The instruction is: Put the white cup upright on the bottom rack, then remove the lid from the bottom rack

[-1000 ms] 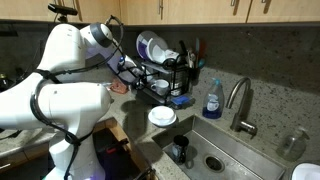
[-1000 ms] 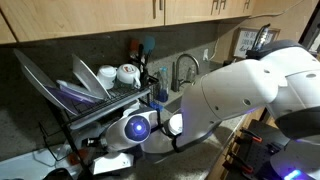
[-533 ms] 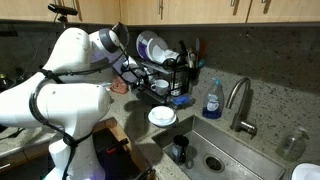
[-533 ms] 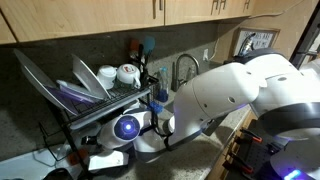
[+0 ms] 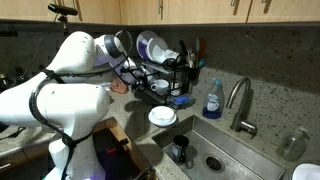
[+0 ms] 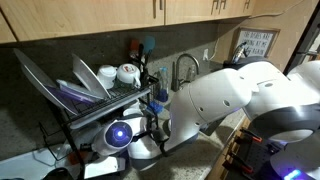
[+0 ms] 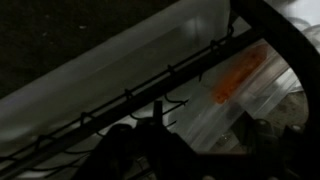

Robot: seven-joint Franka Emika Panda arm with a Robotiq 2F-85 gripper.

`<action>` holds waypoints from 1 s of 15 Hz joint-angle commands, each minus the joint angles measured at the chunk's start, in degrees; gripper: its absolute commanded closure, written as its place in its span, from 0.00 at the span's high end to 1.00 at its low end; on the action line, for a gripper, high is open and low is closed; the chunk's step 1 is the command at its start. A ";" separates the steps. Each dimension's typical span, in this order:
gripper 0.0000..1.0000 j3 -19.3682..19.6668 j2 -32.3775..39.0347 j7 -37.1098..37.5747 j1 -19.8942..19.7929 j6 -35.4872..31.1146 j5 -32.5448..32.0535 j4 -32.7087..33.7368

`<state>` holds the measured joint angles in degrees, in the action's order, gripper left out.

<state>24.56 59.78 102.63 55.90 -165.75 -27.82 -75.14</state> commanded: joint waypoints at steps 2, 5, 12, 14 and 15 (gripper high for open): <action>0.31 0.99 -0.61 0.20 0.32 0.12 -0.39 0.36; 0.07 2.53 -1.62 1.07 1.05 -1.00 -0.68 -1.26; 0.03 5.27 -3.59 1.60 2.89 -2.26 -1.25 -5.25; 0.03 6.39 -4.61 1.42 4.08 -2.57 -1.55 -6.95; 0.03 6.96 -5.24 1.14 4.82 -2.39 -1.72 -7.91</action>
<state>29.48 58.73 102.81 58.14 -166.58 -28.00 -77.42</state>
